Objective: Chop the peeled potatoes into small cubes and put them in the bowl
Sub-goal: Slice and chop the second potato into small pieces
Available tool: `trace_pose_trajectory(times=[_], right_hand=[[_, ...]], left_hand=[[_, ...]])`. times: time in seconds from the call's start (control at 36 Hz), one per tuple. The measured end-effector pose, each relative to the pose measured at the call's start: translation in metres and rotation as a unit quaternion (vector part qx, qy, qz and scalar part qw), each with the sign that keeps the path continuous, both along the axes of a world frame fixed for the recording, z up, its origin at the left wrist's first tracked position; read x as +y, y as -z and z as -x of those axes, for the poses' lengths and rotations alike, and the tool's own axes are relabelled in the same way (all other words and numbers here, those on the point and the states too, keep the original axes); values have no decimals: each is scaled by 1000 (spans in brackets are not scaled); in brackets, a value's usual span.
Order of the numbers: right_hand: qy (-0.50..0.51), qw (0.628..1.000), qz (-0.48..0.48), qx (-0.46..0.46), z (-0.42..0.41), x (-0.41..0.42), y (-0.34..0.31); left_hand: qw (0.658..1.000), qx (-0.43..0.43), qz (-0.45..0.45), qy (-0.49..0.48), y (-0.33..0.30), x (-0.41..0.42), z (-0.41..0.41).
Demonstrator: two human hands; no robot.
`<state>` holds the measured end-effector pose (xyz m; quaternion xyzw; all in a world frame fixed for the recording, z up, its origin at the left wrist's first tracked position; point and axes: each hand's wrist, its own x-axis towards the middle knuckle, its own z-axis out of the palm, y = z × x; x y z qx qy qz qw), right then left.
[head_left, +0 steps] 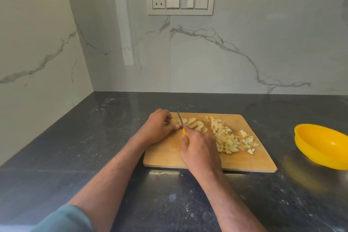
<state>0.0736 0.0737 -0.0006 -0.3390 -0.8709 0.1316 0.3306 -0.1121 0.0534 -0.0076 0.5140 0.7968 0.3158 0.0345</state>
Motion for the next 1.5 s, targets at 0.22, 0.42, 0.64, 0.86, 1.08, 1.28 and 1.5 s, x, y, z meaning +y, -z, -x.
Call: trace_pose_trajectory(times=[0.22, 0.42, 0.64, 0.86, 1.08, 1.28, 1.5], right_hand=[[8, 1000, -7, -9, 2, -2, -1], [10, 1000, -6, -2, 1, -2, -2], [72, 995, 36, 56, -11, 14, -7], [99, 990, 74, 71, -23, 23, -14], [115, 990, 76, 40, -29, 24, -15], [118, 988, 86, 43, -31, 23, -17], [125, 988, 81, 30, -31, 25, -20]], left_hand=[[999, 20, 26, 26, -3, -10, 2], [1000, 27, 8, 4, -1, 4, -5], [999, -23, -23, 30, -2, 4, -7], [994, 85, -52, 38, -1, 5, -33], [989, 121, -65, 64, 1, 12, -42], [984, 163, -36, 64, 2, 24, -35], [976, 206, 7, 70, -5, 35, -32]])
